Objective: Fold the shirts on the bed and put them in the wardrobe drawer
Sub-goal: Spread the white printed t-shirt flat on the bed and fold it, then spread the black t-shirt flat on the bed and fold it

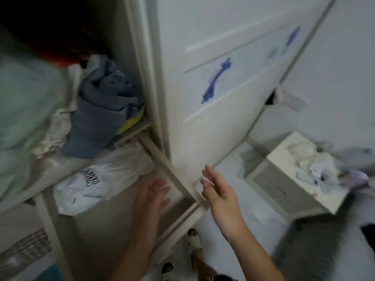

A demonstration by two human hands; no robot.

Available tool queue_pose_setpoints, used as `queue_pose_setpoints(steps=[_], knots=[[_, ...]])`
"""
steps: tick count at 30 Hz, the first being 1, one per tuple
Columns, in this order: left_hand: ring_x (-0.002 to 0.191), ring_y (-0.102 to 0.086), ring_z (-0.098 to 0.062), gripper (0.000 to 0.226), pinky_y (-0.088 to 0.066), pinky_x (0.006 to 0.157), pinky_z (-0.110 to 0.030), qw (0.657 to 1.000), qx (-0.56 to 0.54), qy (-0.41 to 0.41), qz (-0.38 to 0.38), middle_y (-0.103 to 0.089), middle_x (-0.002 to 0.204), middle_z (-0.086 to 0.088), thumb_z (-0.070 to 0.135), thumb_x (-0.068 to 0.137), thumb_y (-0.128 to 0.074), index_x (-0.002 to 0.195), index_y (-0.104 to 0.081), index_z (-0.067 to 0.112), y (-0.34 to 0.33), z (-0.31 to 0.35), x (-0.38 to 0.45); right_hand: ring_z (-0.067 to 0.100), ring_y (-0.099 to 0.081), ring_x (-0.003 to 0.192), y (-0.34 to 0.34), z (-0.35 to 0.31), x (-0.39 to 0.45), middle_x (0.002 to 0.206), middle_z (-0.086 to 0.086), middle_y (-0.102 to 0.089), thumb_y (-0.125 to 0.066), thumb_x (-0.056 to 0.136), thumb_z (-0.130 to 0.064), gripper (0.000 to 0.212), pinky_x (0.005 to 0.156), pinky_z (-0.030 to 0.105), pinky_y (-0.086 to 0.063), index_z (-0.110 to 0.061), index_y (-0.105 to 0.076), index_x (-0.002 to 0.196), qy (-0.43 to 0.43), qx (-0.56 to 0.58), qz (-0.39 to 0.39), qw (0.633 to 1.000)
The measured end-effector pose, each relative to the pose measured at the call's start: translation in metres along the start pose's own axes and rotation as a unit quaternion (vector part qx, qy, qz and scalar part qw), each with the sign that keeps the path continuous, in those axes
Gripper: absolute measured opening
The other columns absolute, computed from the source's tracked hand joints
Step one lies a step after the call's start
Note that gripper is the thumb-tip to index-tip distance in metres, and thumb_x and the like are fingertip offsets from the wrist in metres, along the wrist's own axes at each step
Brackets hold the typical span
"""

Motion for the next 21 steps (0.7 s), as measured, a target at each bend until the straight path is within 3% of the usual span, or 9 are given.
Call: queue_pose_setpoints(steps=[3, 8, 13, 17, 21], knots=[[0.107, -0.068, -0.018, 0.028, -0.053, 0.085, -0.036, 0.995, 0.026, -0.022, -0.094, -0.070, 0.114, 0.002, 0.015, 0.085, -0.068, 0.106, -0.068, 0.033, -0.041, -0.003, -0.010, 0.004, -0.056, 0.123, 0.049, 0.016, -0.041, 0.139, -0.011, -0.055, -0.049, 0.101, -0.008, 0.044, 0.110, 0.037, -0.044, -0.025, -0.050, 0.141, -0.006, 0.041, 0.123, 0.992], [0.107, -0.069, -0.022, 0.032, -0.058, 0.079, -0.032, 0.962, 0.052, -0.007, -0.269, -0.070, 0.116, -0.003, 0.002, 0.089, -0.062, 0.108, -0.067, 0.029, -0.134, -0.037, -0.060, 0.004, -0.058, 0.120, 0.138, 0.056, -0.130, 0.135, -0.015, -0.058, -0.052, 0.099, -0.006, 0.044, 0.108, 0.041, -0.045, -0.036, -0.055, 0.131, -0.017, 0.106, 0.317, 0.942], [0.104, -0.070, -0.023, 0.035, -0.052, 0.081, -0.038, 0.893, 0.127, 0.051, -0.428, -0.071, 0.114, -0.002, 0.027, 0.072, -0.072, 0.106, -0.066, 0.028, -0.220, -0.085, -0.141, 0.002, -0.058, 0.120, 0.220, 0.097, -0.228, 0.136, -0.013, -0.059, -0.053, 0.100, -0.011, 0.040, 0.107, 0.037, -0.046, -0.037, -0.057, 0.131, -0.025, 0.172, 0.483, 0.858], [0.105, -0.070, -0.022, 0.032, -0.052, 0.081, -0.040, 0.834, 0.180, 0.060, -0.518, -0.070, 0.115, 0.000, 0.020, 0.078, -0.064, 0.108, -0.066, 0.030, -0.277, -0.132, -0.193, 0.002, -0.062, 0.114, 0.276, 0.124, -0.290, 0.129, -0.014, -0.063, -0.054, 0.100, -0.013, 0.035, 0.102, 0.031, -0.050, -0.040, -0.059, 0.122, -0.021, 0.218, 0.576, 0.788], [0.104, -0.070, -0.021, 0.030, -0.052, 0.079, -0.037, 0.798, 0.204, 0.055, -0.564, -0.070, 0.116, 0.000, 0.014, 0.083, -0.062, 0.106, -0.067, 0.033, -0.337, -0.179, -0.243, 0.006, -0.059, 0.120, 0.334, 0.151, -0.326, 0.131, -0.014, -0.060, -0.050, 0.102, -0.016, 0.035, 0.105, 0.038, -0.048, -0.043, -0.056, 0.122, -0.030, 0.228, 0.609, 0.759]])
Point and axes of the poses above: each hand's wrist, its own x-axis towards the middle knuckle, its own y-axis out of the back of the hand, z = x × y, the point moved 3 cm from there along x, towards the middle knuckle
